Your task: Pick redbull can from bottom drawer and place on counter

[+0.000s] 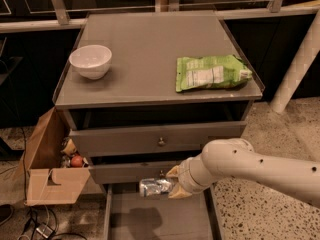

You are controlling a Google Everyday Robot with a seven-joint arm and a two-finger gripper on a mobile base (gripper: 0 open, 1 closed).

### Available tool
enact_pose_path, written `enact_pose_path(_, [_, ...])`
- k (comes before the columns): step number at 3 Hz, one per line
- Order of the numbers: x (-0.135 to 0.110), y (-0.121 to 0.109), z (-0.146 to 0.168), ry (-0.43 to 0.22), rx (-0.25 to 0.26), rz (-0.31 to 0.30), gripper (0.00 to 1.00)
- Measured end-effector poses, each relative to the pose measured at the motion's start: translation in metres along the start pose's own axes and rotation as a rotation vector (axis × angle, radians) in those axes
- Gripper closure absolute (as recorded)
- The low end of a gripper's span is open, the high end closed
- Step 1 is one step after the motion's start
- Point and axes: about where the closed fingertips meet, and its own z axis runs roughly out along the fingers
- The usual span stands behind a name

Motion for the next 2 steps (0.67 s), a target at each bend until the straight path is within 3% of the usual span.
enact_pose_path(2, [-0.046, -0.023, -0.046, -0.024, 0.069, -0.101, 1.0])
